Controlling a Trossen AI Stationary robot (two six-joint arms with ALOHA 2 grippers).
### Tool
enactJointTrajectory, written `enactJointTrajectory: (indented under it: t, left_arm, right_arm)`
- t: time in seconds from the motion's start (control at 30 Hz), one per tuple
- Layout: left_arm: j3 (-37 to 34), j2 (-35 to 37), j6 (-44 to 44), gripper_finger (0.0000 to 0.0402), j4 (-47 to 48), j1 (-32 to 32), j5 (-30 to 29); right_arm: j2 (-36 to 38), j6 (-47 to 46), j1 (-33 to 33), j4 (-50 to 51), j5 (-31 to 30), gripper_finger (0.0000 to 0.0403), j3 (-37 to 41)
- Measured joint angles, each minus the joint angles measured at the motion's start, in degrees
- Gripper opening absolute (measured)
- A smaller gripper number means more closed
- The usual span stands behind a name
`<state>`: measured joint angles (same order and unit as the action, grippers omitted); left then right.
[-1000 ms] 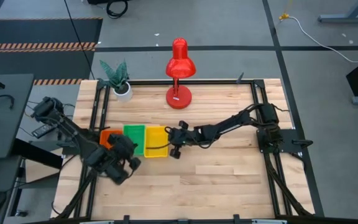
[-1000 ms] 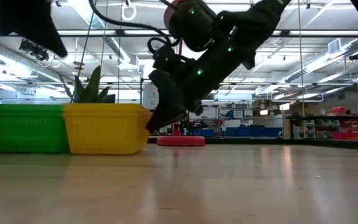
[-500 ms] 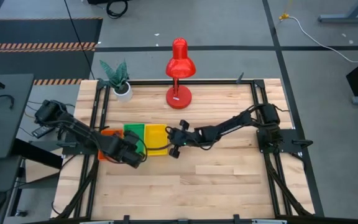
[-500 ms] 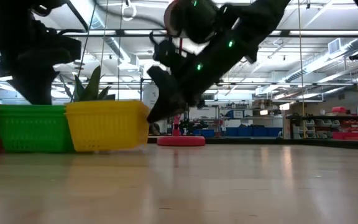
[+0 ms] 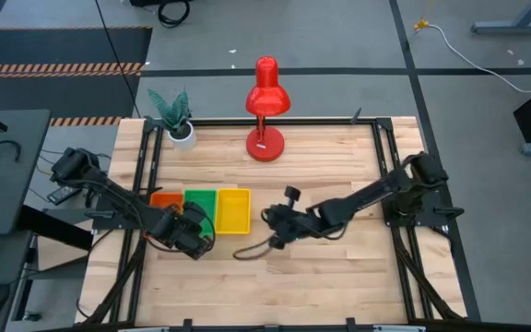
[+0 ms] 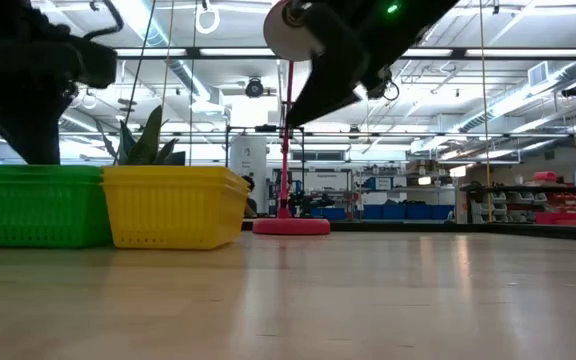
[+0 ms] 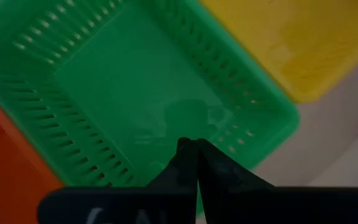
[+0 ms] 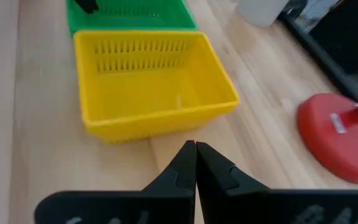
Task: Stack baskets by color
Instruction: Adjust the stacked bins, then return to Home Position
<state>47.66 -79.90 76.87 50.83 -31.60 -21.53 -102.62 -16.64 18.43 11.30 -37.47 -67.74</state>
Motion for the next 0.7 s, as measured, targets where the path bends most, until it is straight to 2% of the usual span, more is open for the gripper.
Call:
enactJointTrajectory:
  t: [0.07, 0.17, 0.3, 0.4, 0.5, 0.63, 0.7]
  left_arm:
    - [2.0, 0.0, 0.0, 0.0008, 3.0, -0.2, -0.7]
    - [6.1, 0.0, -0.2, 0.0011, 7.8, -1.0, -3.8]
    - [10.7, 0.1, -3.2, 0.0011, 9.7, -2.5, -12.1]
    - [12.1, 0.1, -6.9, 0.0008, 7.9, -3.2, -19.8]
    - [11.9, 0.1, -12.5, 0.0008, 3.7, -2.2, -25.4]
    - [11.8, 0.1, -20.2, 0.0005, -0.8, 1.4, -26.4]
    - [10.2, 0.3, -27.1, 0.0004, -8.0, 4.0, -25.4]
  right_arm:
    - [2.0, 0.1, 2.2, 0.1, -2.5, 0.0008, 2.6]
    - [7.5, -1.7, 5.7, 0.3, -4.1, 0.0005, 10.5]
    - [20.4, -7.6, 10.1, -1.1, -2.4, 0.0003, 24.8]
    - [32.8, -7.0, 11.2, -6.6, 4.5, 0.0002, 35.1]
    - [45.6, -1.9, 7.7, -16.9, 13.3, 0.0002, 44.5]
    - [61.4, 3.2, -0.4, -24.1, 25.8, 0.0002, 53.4]
    - [68.4, 4.6, -4.1, -25.2, 29.6, 0.0002, 56.2]
